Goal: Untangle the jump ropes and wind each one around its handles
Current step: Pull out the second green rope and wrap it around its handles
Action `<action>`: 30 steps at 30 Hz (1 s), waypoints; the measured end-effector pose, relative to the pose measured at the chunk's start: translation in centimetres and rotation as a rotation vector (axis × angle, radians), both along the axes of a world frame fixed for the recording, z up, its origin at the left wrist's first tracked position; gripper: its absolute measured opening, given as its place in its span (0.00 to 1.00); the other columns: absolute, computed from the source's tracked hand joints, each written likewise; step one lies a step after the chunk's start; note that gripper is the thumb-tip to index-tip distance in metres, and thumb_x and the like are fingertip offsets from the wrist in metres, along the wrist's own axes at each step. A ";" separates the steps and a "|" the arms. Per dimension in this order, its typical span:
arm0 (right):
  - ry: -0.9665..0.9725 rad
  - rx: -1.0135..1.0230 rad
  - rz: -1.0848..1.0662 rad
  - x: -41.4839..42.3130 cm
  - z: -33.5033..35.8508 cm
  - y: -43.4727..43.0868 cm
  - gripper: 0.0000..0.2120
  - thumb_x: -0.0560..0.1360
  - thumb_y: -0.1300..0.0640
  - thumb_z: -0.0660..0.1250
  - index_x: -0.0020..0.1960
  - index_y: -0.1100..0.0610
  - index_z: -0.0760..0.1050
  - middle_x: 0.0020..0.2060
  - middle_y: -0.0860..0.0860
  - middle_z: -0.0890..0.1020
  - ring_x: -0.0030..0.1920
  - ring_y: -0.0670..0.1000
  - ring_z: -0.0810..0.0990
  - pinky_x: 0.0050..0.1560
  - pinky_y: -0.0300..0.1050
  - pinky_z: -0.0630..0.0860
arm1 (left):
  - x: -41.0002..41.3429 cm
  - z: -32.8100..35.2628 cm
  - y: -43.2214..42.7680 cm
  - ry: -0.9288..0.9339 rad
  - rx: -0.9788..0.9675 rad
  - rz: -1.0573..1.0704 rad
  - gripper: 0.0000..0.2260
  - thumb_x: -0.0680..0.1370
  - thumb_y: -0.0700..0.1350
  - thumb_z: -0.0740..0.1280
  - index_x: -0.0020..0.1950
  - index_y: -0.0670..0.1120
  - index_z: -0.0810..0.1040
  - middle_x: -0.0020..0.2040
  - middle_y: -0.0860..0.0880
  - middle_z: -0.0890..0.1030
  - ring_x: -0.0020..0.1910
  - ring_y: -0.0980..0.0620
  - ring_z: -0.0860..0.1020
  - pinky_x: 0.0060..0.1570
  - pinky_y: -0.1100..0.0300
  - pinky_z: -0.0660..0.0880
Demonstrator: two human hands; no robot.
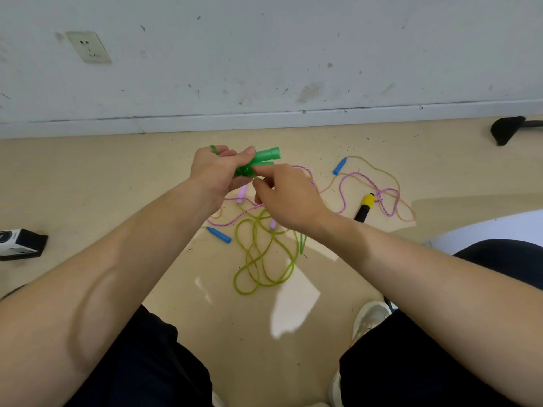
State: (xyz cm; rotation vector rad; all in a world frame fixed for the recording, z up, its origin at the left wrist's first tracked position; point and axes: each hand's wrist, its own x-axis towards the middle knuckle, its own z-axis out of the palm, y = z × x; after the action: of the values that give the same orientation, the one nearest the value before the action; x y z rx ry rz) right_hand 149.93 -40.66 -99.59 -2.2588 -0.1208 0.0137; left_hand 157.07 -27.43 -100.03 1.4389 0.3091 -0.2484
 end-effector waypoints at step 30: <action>0.494 0.354 -0.144 3.6 1.2 -5.3 0.10 0.79 0.60 0.64 0.47 0.63 0.83 0.33 0.51 0.77 0.27 0.48 0.68 0.28 0.39 0.68 | -0.4 1.5 0.6 -0.345 0.646 -0.537 0.25 0.71 0.37 0.77 0.65 0.46 0.72 0.56 0.52 0.77 0.51 0.47 0.81 0.45 0.52 0.84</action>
State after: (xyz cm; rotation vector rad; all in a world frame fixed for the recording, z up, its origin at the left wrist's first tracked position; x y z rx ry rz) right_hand 153.50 -45.99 -98.36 -1.8457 0.2821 0.4359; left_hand 156.68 -26.84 -98.48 2.1581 -0.3232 -0.3436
